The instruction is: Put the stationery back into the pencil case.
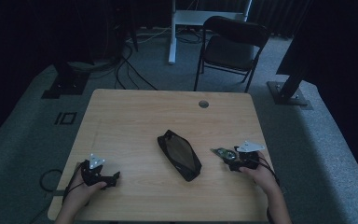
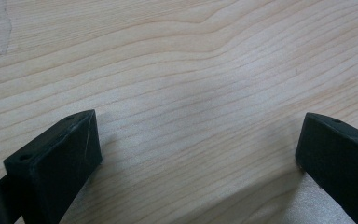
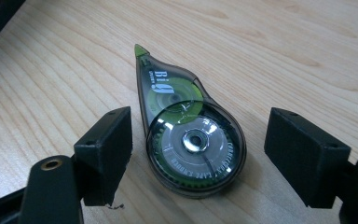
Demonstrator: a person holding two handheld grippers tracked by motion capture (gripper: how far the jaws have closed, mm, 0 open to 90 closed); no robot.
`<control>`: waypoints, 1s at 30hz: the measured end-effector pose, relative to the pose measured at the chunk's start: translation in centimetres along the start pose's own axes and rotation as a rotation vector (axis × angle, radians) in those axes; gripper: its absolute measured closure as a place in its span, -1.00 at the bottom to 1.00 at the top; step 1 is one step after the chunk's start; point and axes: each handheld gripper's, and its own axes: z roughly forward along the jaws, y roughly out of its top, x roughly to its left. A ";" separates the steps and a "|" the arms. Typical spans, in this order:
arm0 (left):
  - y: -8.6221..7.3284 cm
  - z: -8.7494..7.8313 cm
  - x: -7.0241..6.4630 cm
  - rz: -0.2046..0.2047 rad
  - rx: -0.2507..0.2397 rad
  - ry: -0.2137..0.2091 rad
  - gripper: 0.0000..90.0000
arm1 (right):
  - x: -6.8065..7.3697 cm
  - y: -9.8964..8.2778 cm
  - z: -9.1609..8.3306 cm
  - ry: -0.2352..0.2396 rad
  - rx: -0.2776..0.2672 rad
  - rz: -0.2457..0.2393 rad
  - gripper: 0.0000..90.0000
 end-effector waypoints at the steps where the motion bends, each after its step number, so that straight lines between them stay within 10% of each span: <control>1: 0.0 0.0 0.0 -0.001 0.000 0.000 -1.00 | 0.0 0.1 0.1 0.004 0.005 -0.003 -0.48; 20: 0.0 0.0 0.0 0.000 -0.001 0.000 -0.99 | 0.9 0.8 0.6 0.000 0.054 0.083 -0.08; 30: 0.0 0.0 0.0 -0.001 0.000 0.000 -1.00 | 1.3 2.2 -0.2 -0.049 -0.034 0.185 -0.08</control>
